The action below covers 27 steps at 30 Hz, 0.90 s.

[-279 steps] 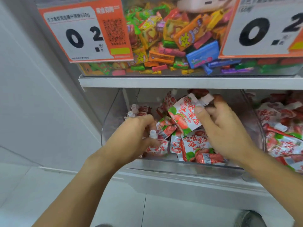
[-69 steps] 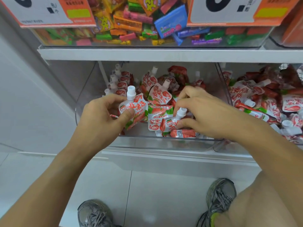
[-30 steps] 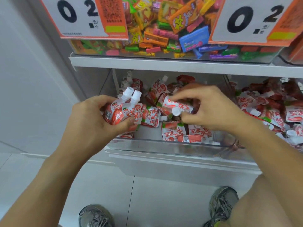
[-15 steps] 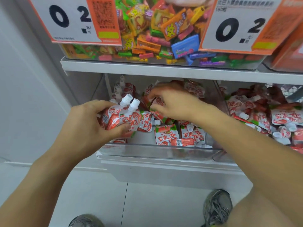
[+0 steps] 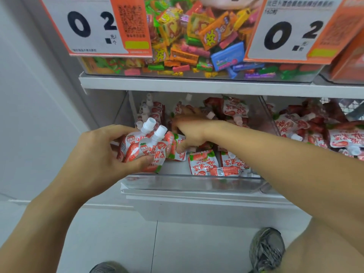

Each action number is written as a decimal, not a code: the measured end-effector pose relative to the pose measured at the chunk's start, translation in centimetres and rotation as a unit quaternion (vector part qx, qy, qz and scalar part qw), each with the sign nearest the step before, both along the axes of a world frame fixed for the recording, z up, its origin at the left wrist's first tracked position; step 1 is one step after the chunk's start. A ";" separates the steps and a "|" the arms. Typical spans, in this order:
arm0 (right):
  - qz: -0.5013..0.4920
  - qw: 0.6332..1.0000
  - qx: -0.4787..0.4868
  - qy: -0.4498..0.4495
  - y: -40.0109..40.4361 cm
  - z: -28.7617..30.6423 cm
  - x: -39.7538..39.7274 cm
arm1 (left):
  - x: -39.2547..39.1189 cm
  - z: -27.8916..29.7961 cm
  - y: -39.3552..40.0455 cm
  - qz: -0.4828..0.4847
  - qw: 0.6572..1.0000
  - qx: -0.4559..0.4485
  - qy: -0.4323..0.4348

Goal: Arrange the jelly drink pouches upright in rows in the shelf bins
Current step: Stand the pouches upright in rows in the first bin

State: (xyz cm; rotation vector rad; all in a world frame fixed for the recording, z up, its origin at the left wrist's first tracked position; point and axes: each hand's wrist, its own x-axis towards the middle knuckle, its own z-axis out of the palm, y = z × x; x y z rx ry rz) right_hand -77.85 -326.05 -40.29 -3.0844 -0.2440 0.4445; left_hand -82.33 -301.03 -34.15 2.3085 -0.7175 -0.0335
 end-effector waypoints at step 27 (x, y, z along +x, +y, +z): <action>-0.175 0.865 0.438 -0.173 -1.0 3.5 -11.5 | 0.9 -2.4 -4.7 -0.018 0.991 -0.039 0.124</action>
